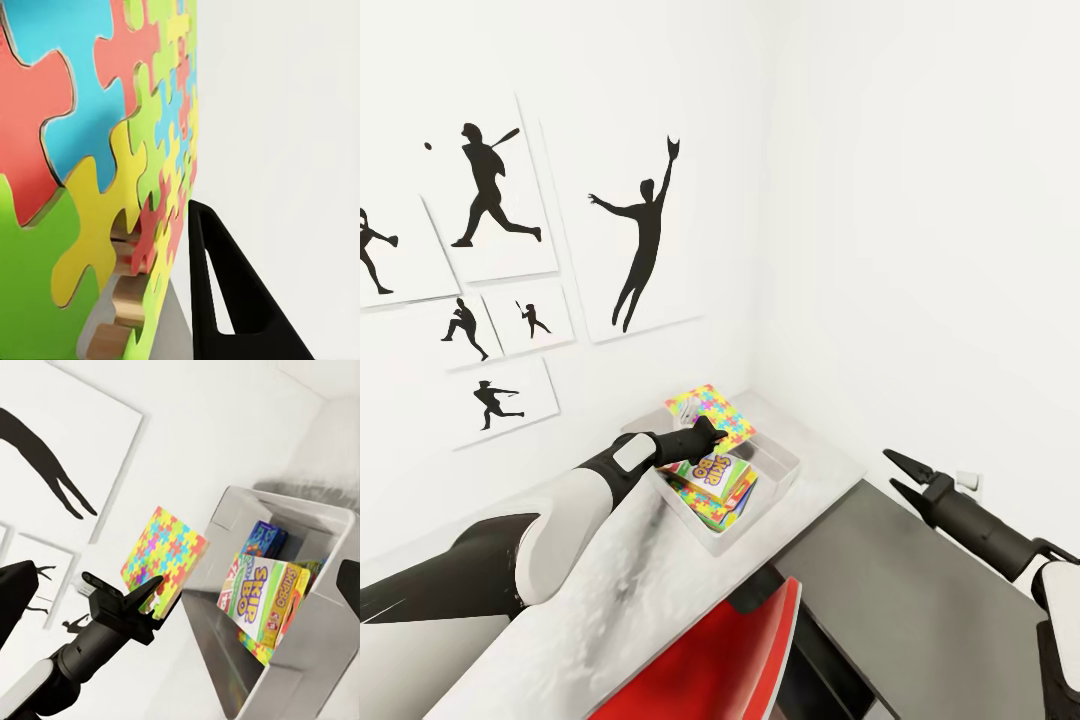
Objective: Put all the toys in the child's room - the three board games (two on the bed and one on the table), the two jigsaw puzzles on the table, and the tennis ball on the table - inside the toy box on the table in the child's room.
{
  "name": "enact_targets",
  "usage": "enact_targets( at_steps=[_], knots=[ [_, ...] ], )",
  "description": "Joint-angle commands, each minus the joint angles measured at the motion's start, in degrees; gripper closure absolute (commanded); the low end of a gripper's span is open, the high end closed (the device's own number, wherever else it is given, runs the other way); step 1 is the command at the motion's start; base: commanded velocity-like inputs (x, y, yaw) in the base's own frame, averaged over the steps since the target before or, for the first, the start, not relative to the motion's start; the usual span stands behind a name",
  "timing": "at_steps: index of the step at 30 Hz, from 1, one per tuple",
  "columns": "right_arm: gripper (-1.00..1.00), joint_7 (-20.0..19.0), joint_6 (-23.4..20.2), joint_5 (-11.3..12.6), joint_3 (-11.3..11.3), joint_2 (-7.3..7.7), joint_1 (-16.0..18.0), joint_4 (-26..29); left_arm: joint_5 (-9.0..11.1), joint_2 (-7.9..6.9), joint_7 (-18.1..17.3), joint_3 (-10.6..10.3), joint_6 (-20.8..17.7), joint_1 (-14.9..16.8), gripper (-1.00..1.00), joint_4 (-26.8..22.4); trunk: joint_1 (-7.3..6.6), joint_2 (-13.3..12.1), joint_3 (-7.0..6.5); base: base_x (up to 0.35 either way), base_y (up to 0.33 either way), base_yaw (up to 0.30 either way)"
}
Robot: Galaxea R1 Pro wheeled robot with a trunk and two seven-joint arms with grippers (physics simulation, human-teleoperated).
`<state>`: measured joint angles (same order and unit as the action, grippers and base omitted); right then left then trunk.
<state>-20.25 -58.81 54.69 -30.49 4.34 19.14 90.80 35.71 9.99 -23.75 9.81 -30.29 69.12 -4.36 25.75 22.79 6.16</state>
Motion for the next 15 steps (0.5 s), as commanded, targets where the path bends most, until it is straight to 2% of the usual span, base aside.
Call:
enact_targets(
  at_steps=[1,15],
  knots=[
    [-1.0,-0.59,-0.25,-0.59,-0.1,-0.02,0.09,0.0,-0.11,0.01,0.01,0.47,-0.38,0.05,1.0,-0.03,0.04,0.13,0.13,0.0,0.0,0.0],
    [-1.0,-0.58,-0.25,-0.64,-0.1,-0.03,0.11,-0.01,-0.11,0.01,-0.06,0.47,-0.38,0.05,1.0,-0.03,0.04,0.13,0.13,0.0,0.0,0.0]
  ],
)
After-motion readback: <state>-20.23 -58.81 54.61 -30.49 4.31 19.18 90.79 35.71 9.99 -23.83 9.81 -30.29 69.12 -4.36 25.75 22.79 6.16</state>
